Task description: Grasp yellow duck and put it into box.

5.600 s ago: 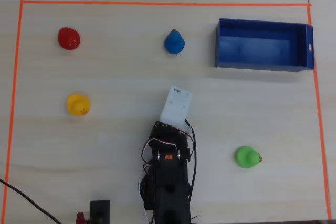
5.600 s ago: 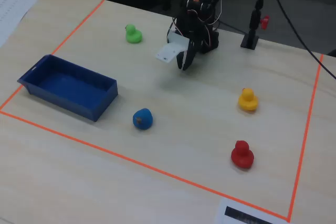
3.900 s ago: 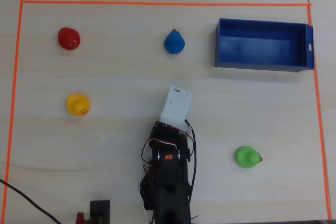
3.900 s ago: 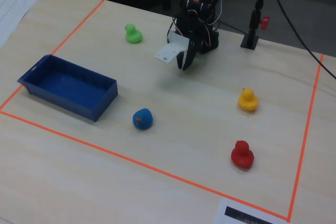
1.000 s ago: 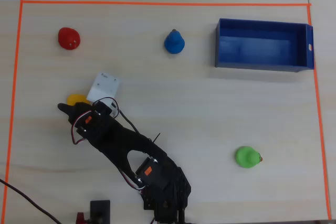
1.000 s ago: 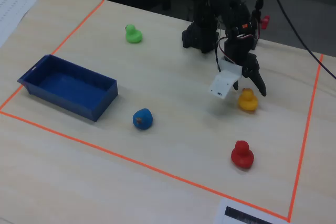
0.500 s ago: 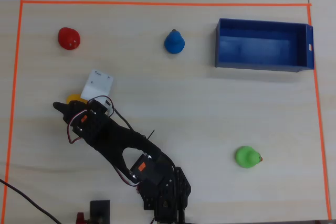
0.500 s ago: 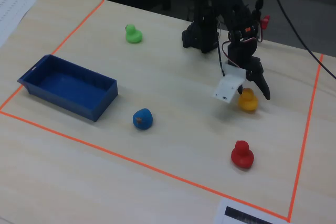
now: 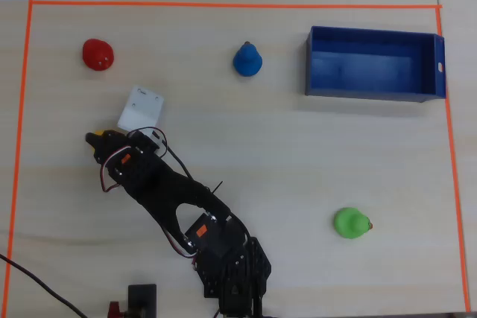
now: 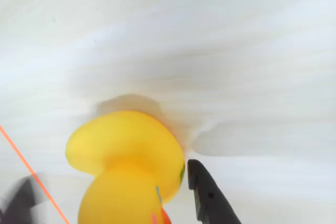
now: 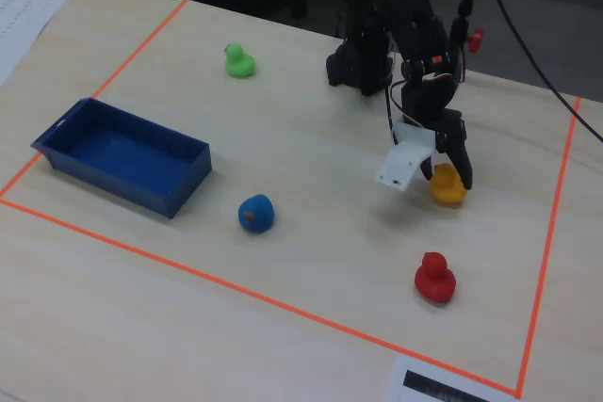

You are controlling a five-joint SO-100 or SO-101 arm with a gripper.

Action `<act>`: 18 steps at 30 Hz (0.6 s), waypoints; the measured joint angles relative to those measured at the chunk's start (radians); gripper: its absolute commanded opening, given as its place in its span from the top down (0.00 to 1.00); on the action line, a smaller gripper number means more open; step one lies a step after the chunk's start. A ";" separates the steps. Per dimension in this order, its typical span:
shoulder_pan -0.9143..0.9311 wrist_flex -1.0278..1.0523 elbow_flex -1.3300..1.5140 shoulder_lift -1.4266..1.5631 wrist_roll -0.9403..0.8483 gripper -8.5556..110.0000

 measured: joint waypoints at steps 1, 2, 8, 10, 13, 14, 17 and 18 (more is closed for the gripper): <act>0.005 -0.006 0.000 0.000 0.000 0.93; 0.006 -0.009 -0.002 0.005 0.000 0.93; 0.038 0.029 -0.003 0.046 0.002 0.93; 0.077 0.135 -0.014 0.086 -0.005 0.93; 0.181 0.321 -0.121 0.176 -0.057 0.93; 0.233 0.388 -0.184 0.221 -0.092 0.93; 0.425 0.492 -0.385 0.324 -0.201 0.93; 0.508 0.489 -0.442 0.341 -0.245 0.93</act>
